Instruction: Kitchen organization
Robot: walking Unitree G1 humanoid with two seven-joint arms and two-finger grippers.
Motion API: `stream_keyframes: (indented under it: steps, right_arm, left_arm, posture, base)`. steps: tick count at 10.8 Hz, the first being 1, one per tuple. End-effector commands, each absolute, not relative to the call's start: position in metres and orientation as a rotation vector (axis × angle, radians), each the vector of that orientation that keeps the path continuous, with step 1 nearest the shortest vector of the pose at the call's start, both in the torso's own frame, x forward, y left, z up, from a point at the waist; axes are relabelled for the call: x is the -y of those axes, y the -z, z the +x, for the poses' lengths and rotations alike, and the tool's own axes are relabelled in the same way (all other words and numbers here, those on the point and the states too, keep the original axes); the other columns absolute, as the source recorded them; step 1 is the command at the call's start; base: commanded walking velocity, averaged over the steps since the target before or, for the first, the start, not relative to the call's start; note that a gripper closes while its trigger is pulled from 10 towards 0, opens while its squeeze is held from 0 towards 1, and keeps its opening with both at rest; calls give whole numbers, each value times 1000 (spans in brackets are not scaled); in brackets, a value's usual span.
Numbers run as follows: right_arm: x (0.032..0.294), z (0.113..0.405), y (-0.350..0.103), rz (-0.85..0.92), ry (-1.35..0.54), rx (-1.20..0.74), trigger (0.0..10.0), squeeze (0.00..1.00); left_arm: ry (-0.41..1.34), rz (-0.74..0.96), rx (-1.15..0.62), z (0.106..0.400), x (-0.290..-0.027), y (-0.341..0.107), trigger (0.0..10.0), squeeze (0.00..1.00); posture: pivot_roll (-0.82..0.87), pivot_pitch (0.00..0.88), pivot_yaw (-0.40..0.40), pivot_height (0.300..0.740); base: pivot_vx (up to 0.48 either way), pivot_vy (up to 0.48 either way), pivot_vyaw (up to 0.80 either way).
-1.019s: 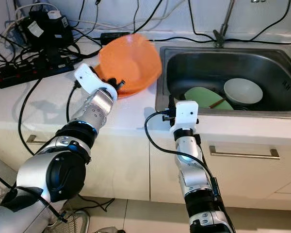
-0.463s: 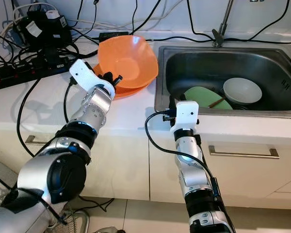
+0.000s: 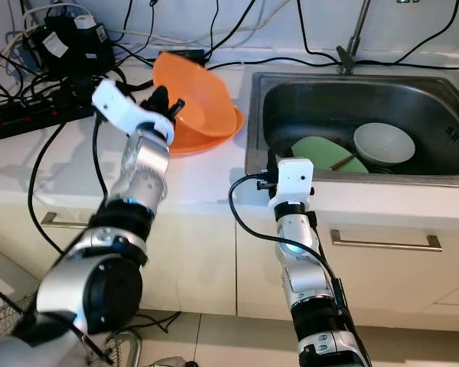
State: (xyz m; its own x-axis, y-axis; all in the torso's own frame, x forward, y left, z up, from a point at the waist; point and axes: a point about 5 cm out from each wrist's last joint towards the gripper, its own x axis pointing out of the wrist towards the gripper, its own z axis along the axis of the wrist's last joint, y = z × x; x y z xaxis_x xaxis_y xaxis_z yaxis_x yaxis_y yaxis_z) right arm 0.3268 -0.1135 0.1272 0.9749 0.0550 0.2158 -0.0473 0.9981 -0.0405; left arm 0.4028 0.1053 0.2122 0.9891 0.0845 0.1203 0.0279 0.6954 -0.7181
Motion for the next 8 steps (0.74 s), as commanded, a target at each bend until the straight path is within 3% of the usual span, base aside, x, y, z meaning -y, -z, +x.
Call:
stream_keyframes:
  steps: [1, 8]
  right_arm:
    - [111, 330, -129, -44, -60, 212, 10000, 0]
    - [110, 331, -129, -44, -61, 214, 10000, 0]
  left_arm:
    - [-6, -800, 217, 402, -107, -225, 10000, 0]
    - [4, -810, 224, 385, -107, -209, 10000, 0]
  posture:
    - [45, 0, 43, 740]
    - [54, 0, 42, 740]
  base:
    - [0, 0, 0]
    - [0, 0, 0]
